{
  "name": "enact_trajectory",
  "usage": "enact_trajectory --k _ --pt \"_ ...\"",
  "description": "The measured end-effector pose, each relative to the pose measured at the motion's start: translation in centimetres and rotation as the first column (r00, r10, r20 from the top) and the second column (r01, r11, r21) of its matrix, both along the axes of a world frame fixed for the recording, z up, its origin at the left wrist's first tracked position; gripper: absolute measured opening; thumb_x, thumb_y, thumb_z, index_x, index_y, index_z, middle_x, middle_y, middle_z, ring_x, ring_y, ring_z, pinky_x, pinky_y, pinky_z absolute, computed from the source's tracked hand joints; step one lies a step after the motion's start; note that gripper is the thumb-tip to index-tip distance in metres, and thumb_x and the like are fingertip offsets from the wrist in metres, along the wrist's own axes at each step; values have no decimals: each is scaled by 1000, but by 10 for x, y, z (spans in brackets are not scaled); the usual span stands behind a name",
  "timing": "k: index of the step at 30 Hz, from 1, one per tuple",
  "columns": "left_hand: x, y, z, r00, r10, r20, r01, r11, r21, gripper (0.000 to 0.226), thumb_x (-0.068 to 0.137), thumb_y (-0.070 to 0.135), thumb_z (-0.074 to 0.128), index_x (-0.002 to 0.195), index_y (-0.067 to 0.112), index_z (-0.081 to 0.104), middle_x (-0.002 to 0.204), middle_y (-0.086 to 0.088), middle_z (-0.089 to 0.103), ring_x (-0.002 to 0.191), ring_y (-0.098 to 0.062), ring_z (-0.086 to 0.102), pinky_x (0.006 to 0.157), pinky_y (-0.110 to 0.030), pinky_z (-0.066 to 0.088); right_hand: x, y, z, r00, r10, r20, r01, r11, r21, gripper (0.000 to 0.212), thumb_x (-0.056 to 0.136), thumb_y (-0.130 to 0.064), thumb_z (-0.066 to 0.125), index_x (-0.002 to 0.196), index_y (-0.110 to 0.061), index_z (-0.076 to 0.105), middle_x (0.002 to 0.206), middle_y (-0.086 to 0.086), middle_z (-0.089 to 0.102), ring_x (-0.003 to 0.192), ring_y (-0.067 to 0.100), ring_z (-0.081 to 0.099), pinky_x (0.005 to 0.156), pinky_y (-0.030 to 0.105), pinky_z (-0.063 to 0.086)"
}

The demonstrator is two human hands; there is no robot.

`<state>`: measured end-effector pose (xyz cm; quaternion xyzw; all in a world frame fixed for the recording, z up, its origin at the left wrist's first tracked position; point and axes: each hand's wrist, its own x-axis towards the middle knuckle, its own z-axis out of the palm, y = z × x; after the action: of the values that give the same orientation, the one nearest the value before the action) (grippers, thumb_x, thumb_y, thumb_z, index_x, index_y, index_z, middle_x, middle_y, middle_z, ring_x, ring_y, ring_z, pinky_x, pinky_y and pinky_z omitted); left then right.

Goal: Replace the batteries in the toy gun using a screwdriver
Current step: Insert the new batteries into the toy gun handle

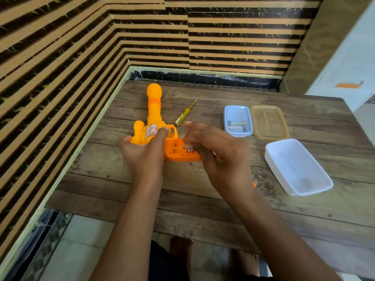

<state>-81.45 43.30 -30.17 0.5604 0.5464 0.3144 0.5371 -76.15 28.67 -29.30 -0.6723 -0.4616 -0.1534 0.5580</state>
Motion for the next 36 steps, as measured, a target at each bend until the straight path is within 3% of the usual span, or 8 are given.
enact_trajectory --k 4,8,17,23,27,30,33,36 --pt "1 -1 1 1000 12 5 -12 1000 11 101 43 61 89 128 16 56 104 -2 74 91 -23 75 78 -51 65 1 1 -1 999 25 23 -25 1000 -9 19 92 15 65 87 0 75 97 0 71 119 26 71 98 43 58" --pt "0 -2 1 1000 12 -5 -11 1000 25 96 52 52 94 131 20 51 102 6 70 90 -17 72 78 -46 64 8 -5 -1 999 43 -17 -44 997 -61 19 90 17 67 91 0 76 99 1 75 120 25 70 105 42 56" --pt "3 -5 2 1000 21 23 -22 1000 19 109 40 61 88 133 19 49 107 1 72 93 -21 74 83 -51 64 14 -11 2 997 66 -25 -69 992 -106 15 90 15 68 90 4 77 87 9 77 89 24 78 111 45 51" --pt "3 -5 -1 999 11 -46 -8 997 71 98 57 50 96 137 18 49 108 2 70 97 -22 72 83 -42 61 23 -25 5 990 113 -89 -127 976 -178 15 89 7 69 93 -2 81 92 7 80 101 22 78 112 40 51" --pt "4 -5 0 1000 11 -22 -10 998 57 103 50 55 93 135 19 50 108 2 70 96 -22 73 84 -46 63 23 -25 6 991 118 -71 -131 967 -219 20 87 9 68 97 -2 81 95 6 82 117 18 70 114 32 47" --pt "4 -5 -3 999 -7 -41 9 998 69 96 58 51 96 135 19 49 107 3 69 96 -22 72 85 -48 63 25 -25 6 991 117 -67 -130 957 -257 24 85 11 69 101 -3 81 96 7 82 116 1 60 116 23 42" --pt "6 -3 -5 1000 1 -23 0 999 44 99 54 53 94 135 19 49 108 2 70 97 -21 72 85 -49 63 20 -24 9 980 103 -169 -138 967 -213 29 88 6 69 110 -9 80 104 4 81 120 -3 60 110 23 49" --pt "9 -4 -6 1000 7 14 -7 1000 -4 102 47 57 91 133 17 52 107 2 73 94 -20 74 82 -50 64 14 -17 7 920 -50 -389 25 997 -68 27 91 1 72 109 -17 81 109 -8 79 110 -2 71 93 29 60"
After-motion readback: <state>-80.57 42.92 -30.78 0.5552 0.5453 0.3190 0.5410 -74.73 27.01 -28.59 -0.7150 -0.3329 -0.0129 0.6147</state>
